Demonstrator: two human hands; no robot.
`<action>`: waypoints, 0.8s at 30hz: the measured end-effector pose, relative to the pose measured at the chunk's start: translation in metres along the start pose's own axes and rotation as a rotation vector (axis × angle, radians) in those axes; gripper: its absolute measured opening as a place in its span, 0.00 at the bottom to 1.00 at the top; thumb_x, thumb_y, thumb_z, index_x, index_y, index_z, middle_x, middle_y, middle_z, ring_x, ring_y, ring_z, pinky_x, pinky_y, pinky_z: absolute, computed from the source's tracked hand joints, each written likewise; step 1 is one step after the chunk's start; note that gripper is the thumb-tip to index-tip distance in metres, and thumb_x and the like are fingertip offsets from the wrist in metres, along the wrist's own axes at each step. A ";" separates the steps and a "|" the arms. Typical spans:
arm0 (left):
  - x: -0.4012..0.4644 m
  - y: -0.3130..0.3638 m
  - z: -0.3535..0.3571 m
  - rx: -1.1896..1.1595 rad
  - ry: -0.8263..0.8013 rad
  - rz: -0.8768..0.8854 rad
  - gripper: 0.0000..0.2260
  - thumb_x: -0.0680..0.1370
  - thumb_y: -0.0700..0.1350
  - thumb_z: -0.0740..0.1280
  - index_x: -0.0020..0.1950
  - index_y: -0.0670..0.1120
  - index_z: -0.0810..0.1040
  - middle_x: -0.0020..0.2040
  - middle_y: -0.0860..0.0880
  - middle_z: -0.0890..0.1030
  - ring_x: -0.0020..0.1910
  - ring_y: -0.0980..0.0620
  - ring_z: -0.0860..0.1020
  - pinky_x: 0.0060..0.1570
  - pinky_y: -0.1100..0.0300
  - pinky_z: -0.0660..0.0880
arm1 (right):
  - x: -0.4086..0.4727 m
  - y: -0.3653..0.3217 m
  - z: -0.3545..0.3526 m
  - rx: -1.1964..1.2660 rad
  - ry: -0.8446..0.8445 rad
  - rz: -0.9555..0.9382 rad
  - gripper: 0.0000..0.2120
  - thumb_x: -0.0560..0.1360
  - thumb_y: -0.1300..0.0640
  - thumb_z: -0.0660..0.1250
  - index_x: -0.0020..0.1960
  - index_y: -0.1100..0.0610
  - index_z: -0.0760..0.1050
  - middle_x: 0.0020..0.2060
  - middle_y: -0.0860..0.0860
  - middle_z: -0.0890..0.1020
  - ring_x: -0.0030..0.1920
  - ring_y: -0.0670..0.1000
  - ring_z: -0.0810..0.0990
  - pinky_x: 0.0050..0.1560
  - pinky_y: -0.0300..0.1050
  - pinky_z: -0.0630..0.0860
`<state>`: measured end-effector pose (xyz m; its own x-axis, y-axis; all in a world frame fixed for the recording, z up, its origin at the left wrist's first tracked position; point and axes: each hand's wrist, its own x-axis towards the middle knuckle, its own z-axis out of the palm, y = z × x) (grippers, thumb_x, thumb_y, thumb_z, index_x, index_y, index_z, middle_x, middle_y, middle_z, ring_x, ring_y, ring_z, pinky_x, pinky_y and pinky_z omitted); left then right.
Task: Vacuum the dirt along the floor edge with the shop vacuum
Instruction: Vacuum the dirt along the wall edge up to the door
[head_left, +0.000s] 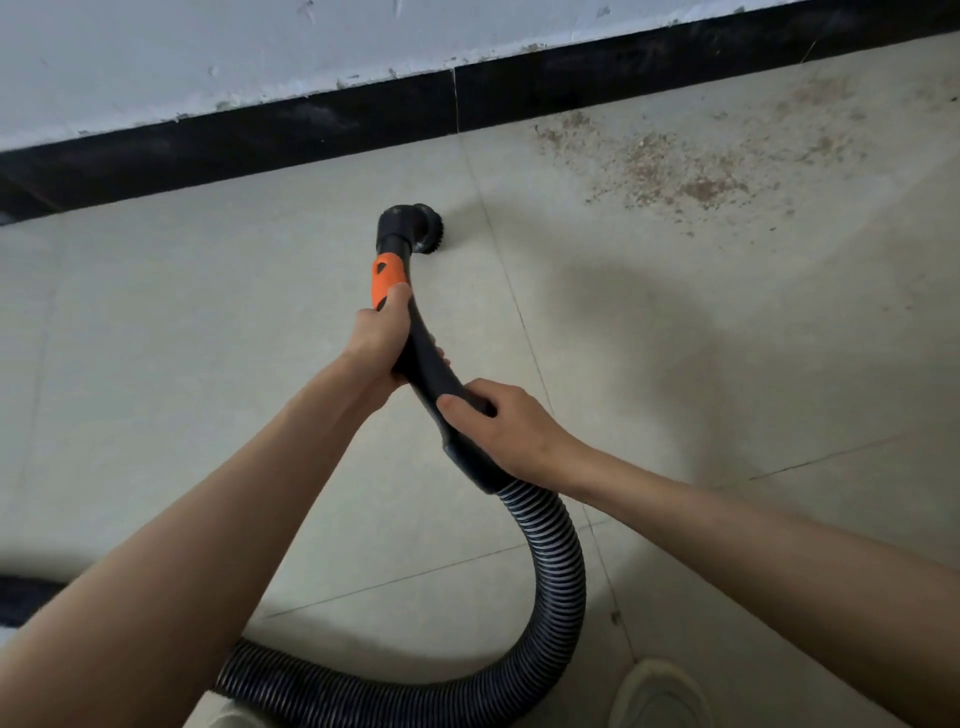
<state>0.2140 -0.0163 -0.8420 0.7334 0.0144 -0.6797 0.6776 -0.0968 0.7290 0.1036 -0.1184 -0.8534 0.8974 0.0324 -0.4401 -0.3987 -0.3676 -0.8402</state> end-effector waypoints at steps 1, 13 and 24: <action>-0.002 0.001 -0.011 -0.029 0.007 -0.018 0.18 0.81 0.53 0.57 0.59 0.39 0.62 0.40 0.42 0.73 0.34 0.45 0.75 0.36 0.52 0.77 | -0.002 -0.003 0.005 -0.036 -0.029 -0.014 0.15 0.78 0.45 0.62 0.40 0.55 0.71 0.34 0.47 0.76 0.34 0.47 0.74 0.35 0.40 0.70; -0.003 -0.034 -0.066 -0.115 0.184 -0.056 0.13 0.80 0.49 0.56 0.55 0.39 0.64 0.36 0.43 0.72 0.30 0.47 0.74 0.30 0.55 0.74 | -0.015 -0.033 0.040 -0.291 -0.292 0.071 0.19 0.79 0.41 0.59 0.39 0.55 0.69 0.37 0.50 0.77 0.38 0.51 0.76 0.39 0.44 0.72; 0.000 -0.012 0.015 0.114 -0.068 -0.048 0.15 0.80 0.51 0.58 0.57 0.40 0.64 0.46 0.42 0.73 0.31 0.47 0.77 0.37 0.55 0.78 | -0.034 -0.009 0.003 -0.172 0.020 0.151 0.21 0.79 0.42 0.58 0.34 0.55 0.65 0.30 0.48 0.73 0.30 0.46 0.71 0.32 0.39 0.65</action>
<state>0.2052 -0.0300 -0.8523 0.6922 -0.0453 -0.7203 0.6982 -0.2104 0.6843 0.0758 -0.1138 -0.8320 0.8343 -0.0523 -0.5489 -0.4920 -0.5200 -0.6982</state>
